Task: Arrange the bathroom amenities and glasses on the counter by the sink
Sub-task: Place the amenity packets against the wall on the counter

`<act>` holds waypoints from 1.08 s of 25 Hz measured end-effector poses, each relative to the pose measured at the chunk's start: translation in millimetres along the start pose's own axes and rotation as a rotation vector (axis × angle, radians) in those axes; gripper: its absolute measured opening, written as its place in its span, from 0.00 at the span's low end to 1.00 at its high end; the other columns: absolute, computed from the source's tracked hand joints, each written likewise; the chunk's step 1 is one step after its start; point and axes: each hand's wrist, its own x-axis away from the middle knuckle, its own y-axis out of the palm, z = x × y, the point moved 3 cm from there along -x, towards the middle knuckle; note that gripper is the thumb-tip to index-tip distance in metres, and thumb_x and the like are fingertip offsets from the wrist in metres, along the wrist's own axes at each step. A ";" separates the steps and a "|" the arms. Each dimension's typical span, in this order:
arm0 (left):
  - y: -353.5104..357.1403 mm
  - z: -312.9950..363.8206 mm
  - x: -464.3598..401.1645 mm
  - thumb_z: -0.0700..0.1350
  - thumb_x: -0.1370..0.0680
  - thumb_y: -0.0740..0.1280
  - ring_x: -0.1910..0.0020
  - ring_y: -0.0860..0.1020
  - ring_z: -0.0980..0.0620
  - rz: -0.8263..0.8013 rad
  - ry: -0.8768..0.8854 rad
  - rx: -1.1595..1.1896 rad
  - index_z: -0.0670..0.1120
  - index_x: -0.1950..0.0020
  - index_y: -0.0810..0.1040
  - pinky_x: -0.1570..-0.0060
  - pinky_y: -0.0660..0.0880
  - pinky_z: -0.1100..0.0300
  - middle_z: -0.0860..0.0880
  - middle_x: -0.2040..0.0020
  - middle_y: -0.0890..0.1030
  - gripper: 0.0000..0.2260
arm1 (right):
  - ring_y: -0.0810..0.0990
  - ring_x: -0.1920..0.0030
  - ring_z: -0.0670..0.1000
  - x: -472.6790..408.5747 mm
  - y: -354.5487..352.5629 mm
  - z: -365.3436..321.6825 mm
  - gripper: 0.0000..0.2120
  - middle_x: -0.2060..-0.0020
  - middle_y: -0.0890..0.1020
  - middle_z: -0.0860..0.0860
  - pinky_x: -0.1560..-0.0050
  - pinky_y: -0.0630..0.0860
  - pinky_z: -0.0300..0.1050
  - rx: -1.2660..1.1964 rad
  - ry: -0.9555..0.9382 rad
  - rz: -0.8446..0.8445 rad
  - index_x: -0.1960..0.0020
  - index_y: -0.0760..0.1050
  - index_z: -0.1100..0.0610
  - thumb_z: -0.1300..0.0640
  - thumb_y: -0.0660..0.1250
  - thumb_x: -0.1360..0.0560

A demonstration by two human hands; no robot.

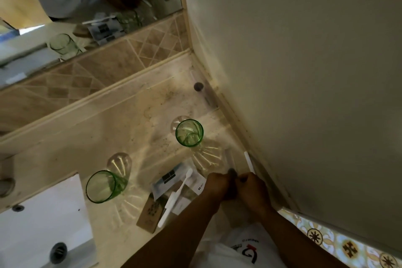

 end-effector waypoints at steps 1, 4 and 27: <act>-1.5 2.7 -1.5 0.42 0.20 0.68 0.71 0.81 0.51 0.022 0.015 -0.033 0.37 0.57 0.81 0.67 0.81 0.59 0.43 0.65 0.80 0.10 | 0.82 0.54 0.50 -3.6 0.2 0.3 0.16 0.52 0.85 0.50 0.62 0.73 0.40 -0.021 -0.003 -0.016 0.47 0.81 0.54 0.42 0.65 0.23; -2.7 8.3 -10.6 0.46 0.20 0.67 0.70 0.80 0.47 0.037 0.099 -0.132 0.36 0.61 0.81 0.62 0.80 0.53 0.40 0.66 0.80 0.16 | 0.81 0.54 0.49 -12.5 -0.5 -0.9 0.10 0.53 0.85 0.49 0.62 0.72 0.39 -0.063 -0.011 -0.047 0.46 0.82 0.53 0.52 0.64 0.22; -142.2 160.9 15.9 0.43 0.22 0.70 0.54 0.82 0.41 0.230 0.422 0.578 0.38 0.50 0.80 0.50 0.81 0.45 0.39 0.54 0.83 0.08 | 0.82 0.61 0.53 2.9 -20.6 -202.3 0.06 0.62 0.84 0.55 0.61 0.77 0.45 -0.480 -0.328 -0.322 0.54 0.84 0.52 0.55 0.68 0.23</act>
